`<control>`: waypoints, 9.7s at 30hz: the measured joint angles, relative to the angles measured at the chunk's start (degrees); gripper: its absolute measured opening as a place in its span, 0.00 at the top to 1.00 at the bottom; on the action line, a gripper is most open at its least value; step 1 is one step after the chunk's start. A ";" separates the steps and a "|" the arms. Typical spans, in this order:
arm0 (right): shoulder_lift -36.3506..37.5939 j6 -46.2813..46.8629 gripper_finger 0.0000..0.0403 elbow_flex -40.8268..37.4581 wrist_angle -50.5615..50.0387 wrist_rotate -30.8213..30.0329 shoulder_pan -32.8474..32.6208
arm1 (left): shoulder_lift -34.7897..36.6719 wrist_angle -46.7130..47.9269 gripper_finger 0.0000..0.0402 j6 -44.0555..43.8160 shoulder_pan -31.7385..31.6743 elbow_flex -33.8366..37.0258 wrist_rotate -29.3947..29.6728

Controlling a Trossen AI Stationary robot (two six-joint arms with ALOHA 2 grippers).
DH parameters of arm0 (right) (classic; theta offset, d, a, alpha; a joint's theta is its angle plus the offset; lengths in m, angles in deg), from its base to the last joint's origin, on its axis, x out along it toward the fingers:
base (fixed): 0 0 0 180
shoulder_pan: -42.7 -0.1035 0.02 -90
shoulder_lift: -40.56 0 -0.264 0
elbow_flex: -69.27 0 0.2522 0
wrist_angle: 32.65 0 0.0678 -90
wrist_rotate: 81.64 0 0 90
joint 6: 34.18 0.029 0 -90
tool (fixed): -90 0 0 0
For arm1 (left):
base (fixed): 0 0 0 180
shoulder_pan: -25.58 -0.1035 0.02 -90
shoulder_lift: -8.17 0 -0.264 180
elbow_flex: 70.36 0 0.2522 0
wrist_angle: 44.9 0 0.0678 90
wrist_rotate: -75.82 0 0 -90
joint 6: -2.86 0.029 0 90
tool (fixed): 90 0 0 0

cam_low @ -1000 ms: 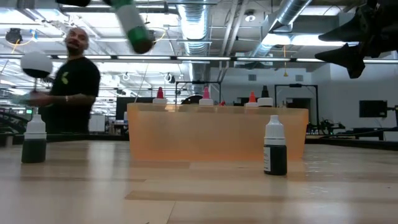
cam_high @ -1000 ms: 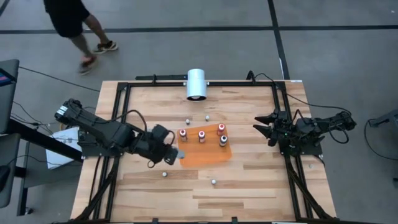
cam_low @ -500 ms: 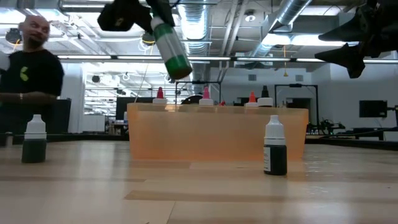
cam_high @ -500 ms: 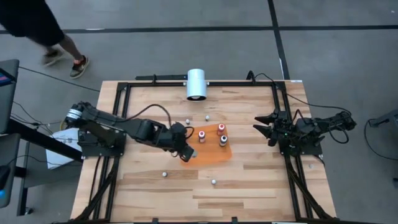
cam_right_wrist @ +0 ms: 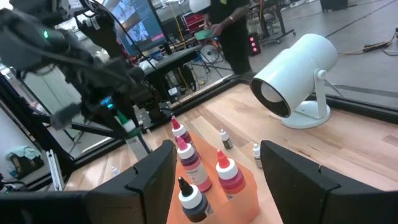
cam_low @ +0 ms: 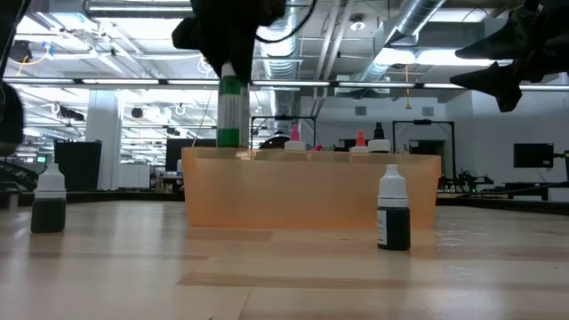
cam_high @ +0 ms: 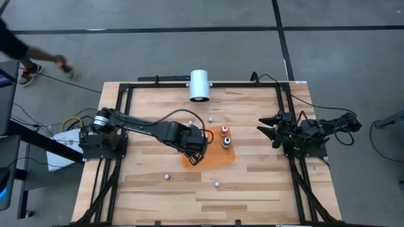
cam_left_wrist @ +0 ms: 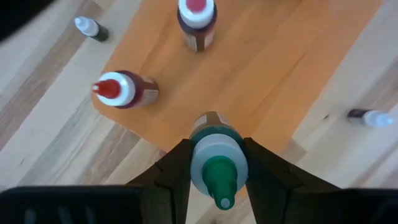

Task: Pick & Place food coloring
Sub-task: Put the large green food coloring bottle into the orange container, then put the top small green food coloring bottle into the orange container

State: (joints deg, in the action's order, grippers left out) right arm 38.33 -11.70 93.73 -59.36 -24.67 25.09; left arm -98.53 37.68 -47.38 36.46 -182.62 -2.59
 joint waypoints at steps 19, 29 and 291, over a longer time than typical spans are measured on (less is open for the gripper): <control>0.00 0.00 0.45 0.00 -0.42 0.02 0.00 | -5.44 1.13 0.72 -2.96 2.05 0.48 6.47; 0.00 0.00 0.45 0.02 -1.25 0.02 0.02 | -9.97 2.94 0.72 -6.12 4.22 0.46 7.51; -0.01 0.00 0.45 0.00 -1.84 -0.04 0.07 | -2.47 -28.66 0.63 27.07 -28.14 21.59 -9.76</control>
State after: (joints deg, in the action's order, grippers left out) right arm 38.32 -11.70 93.73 -61.20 -24.71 25.16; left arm -101.00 9.02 -20.32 8.32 -161.03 -12.35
